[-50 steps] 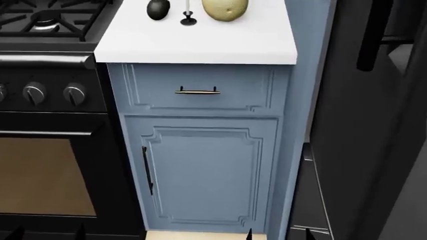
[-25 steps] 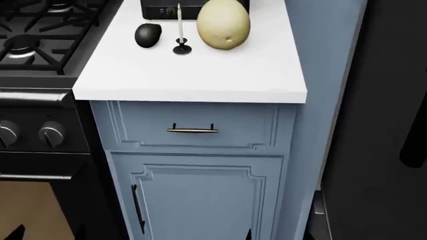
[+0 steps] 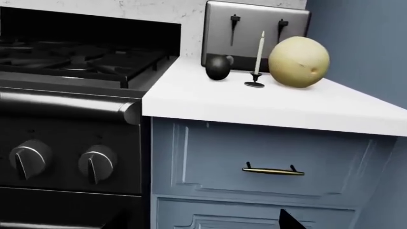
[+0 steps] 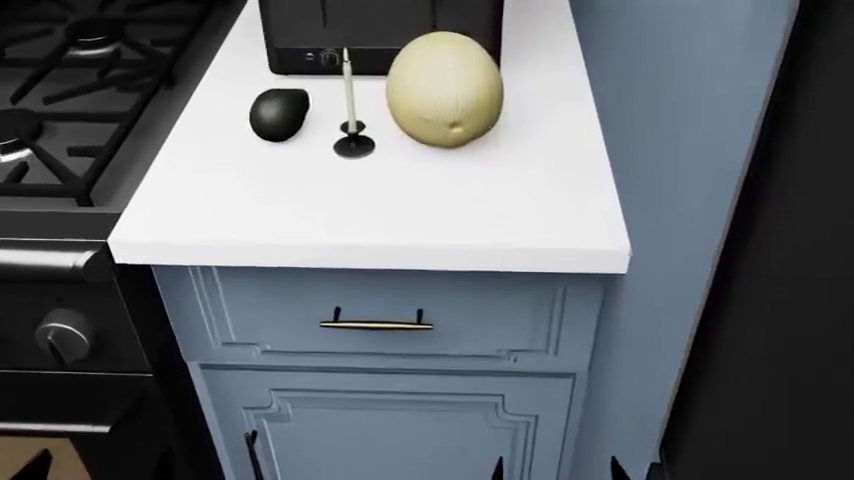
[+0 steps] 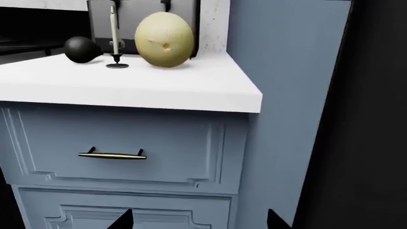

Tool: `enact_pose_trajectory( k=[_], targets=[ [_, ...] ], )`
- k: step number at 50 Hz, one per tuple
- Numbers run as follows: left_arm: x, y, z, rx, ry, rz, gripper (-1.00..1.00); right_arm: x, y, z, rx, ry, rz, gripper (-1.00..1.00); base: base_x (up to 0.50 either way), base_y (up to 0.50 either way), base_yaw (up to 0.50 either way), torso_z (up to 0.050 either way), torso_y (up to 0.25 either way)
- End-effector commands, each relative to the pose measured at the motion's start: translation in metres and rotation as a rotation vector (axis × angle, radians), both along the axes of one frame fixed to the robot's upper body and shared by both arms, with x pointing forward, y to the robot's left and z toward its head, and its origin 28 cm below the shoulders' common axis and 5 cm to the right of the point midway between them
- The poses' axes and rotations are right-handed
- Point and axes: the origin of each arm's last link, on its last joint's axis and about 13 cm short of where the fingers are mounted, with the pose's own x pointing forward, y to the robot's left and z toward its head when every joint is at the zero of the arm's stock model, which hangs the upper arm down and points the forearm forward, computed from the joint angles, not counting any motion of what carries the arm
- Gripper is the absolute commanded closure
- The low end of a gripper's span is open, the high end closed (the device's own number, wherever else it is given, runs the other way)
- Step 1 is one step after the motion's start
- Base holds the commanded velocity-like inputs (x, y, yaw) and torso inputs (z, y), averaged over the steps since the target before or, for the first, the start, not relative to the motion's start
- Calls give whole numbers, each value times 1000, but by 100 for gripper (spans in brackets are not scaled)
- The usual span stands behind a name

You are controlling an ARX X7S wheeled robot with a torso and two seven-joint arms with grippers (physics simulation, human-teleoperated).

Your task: Close the fridge doors

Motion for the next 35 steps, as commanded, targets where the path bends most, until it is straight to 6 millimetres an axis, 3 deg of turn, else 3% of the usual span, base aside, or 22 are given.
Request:
enact_pose_trajectory(
  k=[1,16,21,30,35],
  targets=[
    [0,0,0,1,1,-1,-100,0,0,0,-1,-13,-1,-100,0,0,0,0,11],
    [-1,0,1,-4,0,0,-100,-1,-1,1,28,-13,-3,-100,0,0,0,0,1],
    [-1,0,0,-5,0,1,-100,-1,-1,1,7,-16,-5,-100,1,-441,0,0,0],
    [0,1,0,-7,-1,1,-100,1,-3,4,24,-6,-39,-100,0,0,0,0,0],
    [0,1,0,-10,0,2,-100,-1,-10,28,-2,-14,-206,-100,0,0,0,0,0]
  ],
)
